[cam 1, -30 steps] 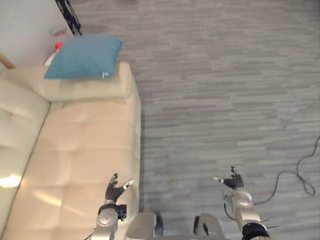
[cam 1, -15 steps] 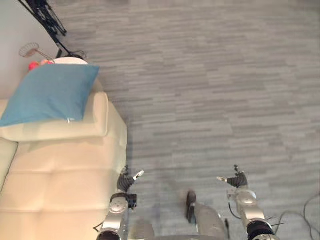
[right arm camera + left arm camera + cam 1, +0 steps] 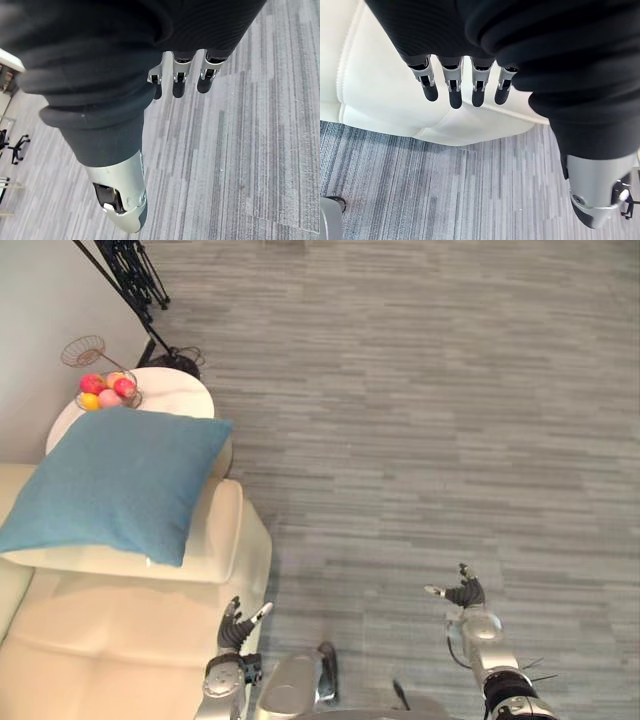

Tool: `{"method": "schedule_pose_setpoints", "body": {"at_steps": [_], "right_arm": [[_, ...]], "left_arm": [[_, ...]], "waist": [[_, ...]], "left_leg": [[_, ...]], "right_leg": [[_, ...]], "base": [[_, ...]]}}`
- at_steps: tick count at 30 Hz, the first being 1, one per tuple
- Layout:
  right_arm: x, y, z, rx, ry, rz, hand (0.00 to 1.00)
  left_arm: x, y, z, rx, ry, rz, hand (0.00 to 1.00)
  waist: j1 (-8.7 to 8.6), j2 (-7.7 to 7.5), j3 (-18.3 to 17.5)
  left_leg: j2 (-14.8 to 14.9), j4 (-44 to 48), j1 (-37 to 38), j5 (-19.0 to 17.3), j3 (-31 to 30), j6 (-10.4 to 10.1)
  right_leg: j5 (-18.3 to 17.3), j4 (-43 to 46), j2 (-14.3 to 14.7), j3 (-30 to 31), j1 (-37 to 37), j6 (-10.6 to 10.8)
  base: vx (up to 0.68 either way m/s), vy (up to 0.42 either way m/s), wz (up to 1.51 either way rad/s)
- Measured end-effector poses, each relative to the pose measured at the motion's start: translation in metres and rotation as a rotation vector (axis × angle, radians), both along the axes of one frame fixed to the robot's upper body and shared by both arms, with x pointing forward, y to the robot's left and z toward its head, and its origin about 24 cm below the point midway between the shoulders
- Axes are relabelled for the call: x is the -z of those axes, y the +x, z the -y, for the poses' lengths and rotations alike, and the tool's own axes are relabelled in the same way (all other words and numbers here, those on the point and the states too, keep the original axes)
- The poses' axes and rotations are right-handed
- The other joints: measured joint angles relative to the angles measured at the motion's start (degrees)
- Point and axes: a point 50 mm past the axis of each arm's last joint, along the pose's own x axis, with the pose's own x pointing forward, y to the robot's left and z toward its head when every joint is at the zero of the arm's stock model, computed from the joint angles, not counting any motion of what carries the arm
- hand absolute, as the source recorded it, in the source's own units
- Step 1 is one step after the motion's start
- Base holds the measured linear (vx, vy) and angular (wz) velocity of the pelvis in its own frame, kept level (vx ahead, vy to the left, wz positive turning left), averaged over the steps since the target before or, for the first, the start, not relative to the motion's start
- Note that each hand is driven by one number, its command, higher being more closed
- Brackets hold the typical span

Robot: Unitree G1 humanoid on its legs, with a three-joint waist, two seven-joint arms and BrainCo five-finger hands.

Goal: Pick up cushions and gather them together orderly.

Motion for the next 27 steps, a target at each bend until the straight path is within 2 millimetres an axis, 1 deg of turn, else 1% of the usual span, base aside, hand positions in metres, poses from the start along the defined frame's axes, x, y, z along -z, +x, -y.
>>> {"method": "schedule_pose_setpoints", "body": {"at_steps": [1,2,3,4,5,6,7,8,9,10,11,12,13,14,15,16,17,18,19,20,21,22,23,24,25,26,27], "right_arm": [[0.007,-0.011,0.001,0.009,0.002,-0.04,0.0],[0.009,-0.014,0.001,0.009,0.006,-0.052,0.0],[0.011,-0.017,-0.001,0.006,0.015,-0.059,0.0],[0.012,-0.018,-0.004,0.002,0.027,-0.059,0.0],[0.013,-0.019,-0.005,0.001,0.03,-0.06,0.0],[0.013,-0.019,-0.005,0.002,0.03,-0.059,0.0],[0.013,-0.021,-0.003,0.01,0.031,-0.062,0.0],[0.016,-0.028,0.0,0.026,0.031,-0.077,0.0],[0.018,-0.031,0.0,0.033,0.032,-0.086,0.0],[0.023,-0.041,-0.001,0.041,0.039,-0.11,0.0],[0.023,-0.043,0.003,0.046,0.031,-0.121,0.0],[0.022,-0.041,0.003,0.049,0.032,-0.11,0.0],[0.017,-0.036,0.002,0.056,0.038,-0.075,0.0],[0.015,-0.035,0.003,0.06,0.039,-0.06,0.0],[0.014,-0.034,0.003,0.061,0.041,-0.051,0.0],[0.012,-0.031,-0.004,0.064,0.065,-0.027,0.0],[0.012,-0.031,-0.005,0.072,0.075,-0.018,0.0],[0.01,-0.028,-0.008,0.08,0.092,0.006,0.0],[0.009,-0.026,-0.006,0.079,0.088,0.011,0.0],[0.008,-0.026,-0.005,0.081,0.086,0.011,0.0],[0.008,-0.025,-0.002,0.083,0.077,0.008,0.0],[0.009,-0.027,0.004,0.095,0.065,-0.002,0.0],[0.012,-0.031,0.006,0.111,0.07,-0.022,0.0],[0.017,-0.036,0.003,0.121,0.086,-0.049,0.0],[0.02,-0.039,0.002,0.125,0.09,-0.064,0.0],[0.019,-0.039,0.003,0.125,0.09,-0.064,0.0],[0.019,-0.038,0.004,0.129,0.089,-0.065,0.0]], "left_arm": [[0.001,-0.002,-0.002,-0.006,0.004,-0.008,0.0],[0.001,-0.002,-0.003,-0.01,0.007,-0.009,0.0],[0.001,-0.003,-0.004,-0.016,0.007,-0.007,0.0],[-0.001,0.001,-0.005,-0.026,0.004,0.003,0.0],[-0.002,0.003,-0.005,-0.035,0.004,0.013,0.0],[-0.003,0.005,-0.004,-0.037,0.0,0.019,0.0],[-0.003,0.008,-0.003,-0.039,-0.009,0.024,0.0],[-0.001,0.012,-0.001,-0.037,-0.013,0.017,0.0],[-0.001,0.012,0.0,-0.038,-0.015,0.015,0.0],[0.001,0.009,-0.001,-0.044,-0.013,0.007,0.0],[0.006,0.005,0.007,-0.057,-0.042,-0.017,0.0],[0.007,0.002,0.01,-0.058,-0.049,-0.021,0.0],[0.009,-0.001,0.015,-0.062,-0.069,-0.031,0.0],[0.009,0.0,0.018,-0.065,-0.079,-0.028,0.0],[0.009,0.001,0.02,-0.068,-0.089,-0.025,0.0],[0.009,0.0,0.021,-0.07,-0.093,-0.026,0.0],[0.009,-0.001,0.02,-0.07,-0.091,-0.026,0.0],[0.008,0.0,0.018,-0.068,-0.086,-0.02,0.0],[0.006,0.001,0.017,-0.066,-0.082,-0.009,0.0],[0.006,0.002,0.016,-0.063,-0.079,-0.006,0.0],[0.005,0.004,0.016,-0.052,-0.075,-0.005,0.0],[0.006,0.003,0.016,-0.05,-0.075,-0.009,0.0],[0.006,0.003,0.014,-0.046,-0.067,-0.017,0.0],[0.005,0.004,0.009,-0.039,-0.05,-0.014,0.0],[0.005,0.004,0.003,-0.037,-0.031,-0.019,0.0],[0.005,0.003,0.0,-0.036,-0.023,-0.023,0.0],[0.006,0.001,-0.002,-0.035,-0.017,-0.03,0.0]], "waist": [[-0.89,0.04,0.1],[-0.94,0.18,0.1],[-0.96,0.27,0.1],[-1.35,0.31,0.2],[-1.6,0.45,0.1],[-2.06,0.53,0.1],[-2.61,0.77,0.2],[-2.63,0.51,0.1],[-2.48,0.19,0.1],[-2.23,-0.9,0.1],[-2.01,1.79,-0.3],[-1.99,1.96,-0.5],[-2.55,2.19,-0.6],[-2.34,2.28,-0.6],[-2.21,2.24,-0.5],[-2.11,1.3,-0.1],[-2.02,1.16,-0.1],[-1.82,0.62,-0.2],[-1.87,-0.13,-0.6],[-1.87,-0.13,-0.6],[-1.96,0.48,-0.8],[-2.23,1.57,-1.0],[-2.18,1.76,-1.2],[-1.8,0.48,-1.4],[-1.68,-0.23,-1.4],[-1.66,-0.43,-1.4],[-1.85,-0.51,-1.3]], "left_leg": [[-1.2,-1.3,3.6,-0.1,-2.5,0.1],[-1.6,-2.4,5.5,-0.1,-3.6,0.1],[-2.0,-3.8,7.8,-0.1,-5.4,0.1],[-2.1,-4.7,10.0,-0.1,-8.9,0.1],[-1.9,-4.8,10.5,-0.2,-11.6,0.1],[-1.7,-4.8,10.9,-0.3,-13.6,-0.2],[-1.3,-4.3,11.2,-1.0,-17.4,-1.2],[-1.2,-3.5,11.6,-2.0,-20.2,-3.0],[-1.2,-2.9,12.2,-3.0,-21.4,-4.4],[-1.3,-0.5,12.9,-5.9,-24.2,-6.5],[1.2,2.1,12.7,-7.6,-26.6,-7.6],[1.9,3.2,12.0,-6.9,-26.5,-8.9],[3.6,6.7,10.0,-4.8,-24.4,-12.3],[4.6,9.3,8.9,-3.6,-21.9,-13.5],[6.7,14.1,6.6,-1.2,-16.8,-13.8],[11.9,21.5,2.7,1.0,-7.2,-12.3],[13.9,23.0,1.9,0.2,-3.2,-11.4],[16.4,23.4,-0.1,-1.3,3.8,-9.2],[16.0,19.4,-2.6,-1.7,8.1,-8.6],[15.5,16.5,-3.4,-1.7,9.2,-8.7],[14.8,8.6,-4.9,0.0,12.5,-9.4],[15.0,2.1,-5.3,4.9,15.8,-8.7],[14.3,0.4,-4.6,5.6,17.9,-6.0],[12.1,-1.7,-4.2,6.6,18.1,-5.4],[10.6,-2.5,-3.9,6.6,16.9,-5.3],[10.0,-2.3,-3.8,6.5,16.4,-5.2],[9.0,-2.0,-2.9,5.6,16.1,-3.9]], "right_leg": [[-1.4,6.2,-2.0,-2.7,-2.7,-2.5],[-2.5,6.8,-2.8,-4.2,-3.8,-4.5],[-4.3,5.4,-3.3,-5.9,-5.7,-7.6],[-5.9,-1.7,-2.4,-6.6,-8.2,-10.2],[-6.2,-8.4,-0.5,-5.0,-9.5,-10.6],[-6.1,-12.8,1.1,-2.8,-10.1,-10.4],[-5.1,-21.7,4.2,2.9,-11.3,-9.0],[-1.9,-31.6,5.9,8.7,-10.8,-7.8],[1.0,-36.0,6.0,10.2,-10.1,-7.4],[9.3,-39.7,5.6,11.5,-8.6,-8.0],[7.7,-35.6,6.7,8.0,-8.1,-8.9],[6.0,-34.2,6.4,6.5,-8.1,-9.5],[3.1,-32.9,5.3,2.2,-6.8,-10.8],[2.3,-33.1,5.0,0.4,-5.6,-11.3],[1.3,-33.7,4.7,-2.1,-3.3,-12.0],[0.7,-36.9,4.6,-5.7,1.5,-12.9],[0.6,-38.4,4.5,-7.0,3.4,-13.1],[0.5,-41.4,4.1,-9.8,6.4,-13.2],[0.5,-43.7,3.2,-12.8,8.1,-13.1],[0.7,-44.2,2.7,-13.8,8.5,-12.7],[0.9,-44.8,2.2,-16.5,9.1,-12.3],[0.3,-44.8,2.3,-18.6,9.8,-11.2],[-0.4,-44.6,1.6,-19.9,10.6,-10.2],[-0.4,-45.2,0.6,-21.3,11.3,-9.9],[-0.5,-45.9,0.1,-21.6,12.3,-9.8],[-0.6,-45.7,-0.4,-21.7,12.7,-9.7],[-1.4,-42.3,-2.1,-21.6,12.8,-8.4]], "base": [[0.58,0.056,1.1],[0.38,0.021,0.94],[0.56,-0.004,0.91],[0.46,-0.038,1.09],[0.44,-0.075,1.16],[0.43,-0.181,1.37],[0.52,-0.257,1.7],[0.53,-0.284,1.72],[0.47,-0.309,1.7],[0.46,-0.359,1.5],[0.44,-0.37,1.43],[0.39,-0.351,1.48],[0.37,-0.322,1.26],[0.35,-0.307,1.43],[0.32,-0.289,1.34],[0.22,-0.21,1.27],[0.26,-0.221,1.32],[0.21,-0.154,1.22],[0.23,-0.116,1.19],[0.2,-0.027,1.1],[0.17,0.038,0.94],[0.19,0.095,1.09],[0.2,0.11,1.05],[0.25,0.117,0.95],[0.21,0.082,0.71],[0.2,0.075,0.49],[0.14,0.066,0.36]]}}
